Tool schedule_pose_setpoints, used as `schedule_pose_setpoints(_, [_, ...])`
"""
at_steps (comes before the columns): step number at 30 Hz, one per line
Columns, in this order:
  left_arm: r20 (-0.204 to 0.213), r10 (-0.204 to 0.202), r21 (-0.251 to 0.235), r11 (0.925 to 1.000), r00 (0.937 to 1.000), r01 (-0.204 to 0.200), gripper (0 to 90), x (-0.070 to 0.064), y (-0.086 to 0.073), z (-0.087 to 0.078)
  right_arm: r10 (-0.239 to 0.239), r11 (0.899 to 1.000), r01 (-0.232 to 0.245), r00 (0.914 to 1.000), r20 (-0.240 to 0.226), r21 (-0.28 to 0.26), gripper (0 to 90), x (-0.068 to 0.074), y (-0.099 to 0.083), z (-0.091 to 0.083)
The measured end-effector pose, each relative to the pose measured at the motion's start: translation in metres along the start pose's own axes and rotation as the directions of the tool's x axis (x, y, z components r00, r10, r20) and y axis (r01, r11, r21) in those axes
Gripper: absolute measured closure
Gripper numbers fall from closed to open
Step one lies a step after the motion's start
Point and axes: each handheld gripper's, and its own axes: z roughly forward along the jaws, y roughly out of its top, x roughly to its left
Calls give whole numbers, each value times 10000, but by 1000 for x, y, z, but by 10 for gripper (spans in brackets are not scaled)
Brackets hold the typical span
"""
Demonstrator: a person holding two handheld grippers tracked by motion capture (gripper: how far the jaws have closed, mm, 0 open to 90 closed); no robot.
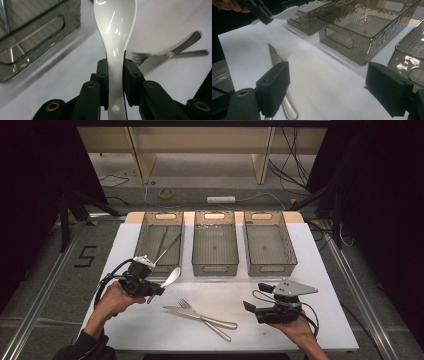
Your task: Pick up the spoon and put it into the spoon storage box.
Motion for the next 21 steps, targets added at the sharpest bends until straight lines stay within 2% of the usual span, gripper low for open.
schedule_pose_setpoints(4, [117, -86, -669, 9977, 9999, 94, 758, -3, 10, -1, 11, 10000, -11, 10000, 2, -2, 204, 0, 0, 0])
schedule_pose_setpoints(9, [-74, -203, -1293, 9914, 9998, 192, 758, -4, 24, 2, 93, 10000, -93, 10000, -9, -21, 204, 0, 0, 0])
schedule_pose_setpoints(21, [-307, -134, -1912, 9815, 9994, 73, 758, -8, 55, 13, 172, 9999, -172, 9998, -48, 7, 204, -1, -1, 1])
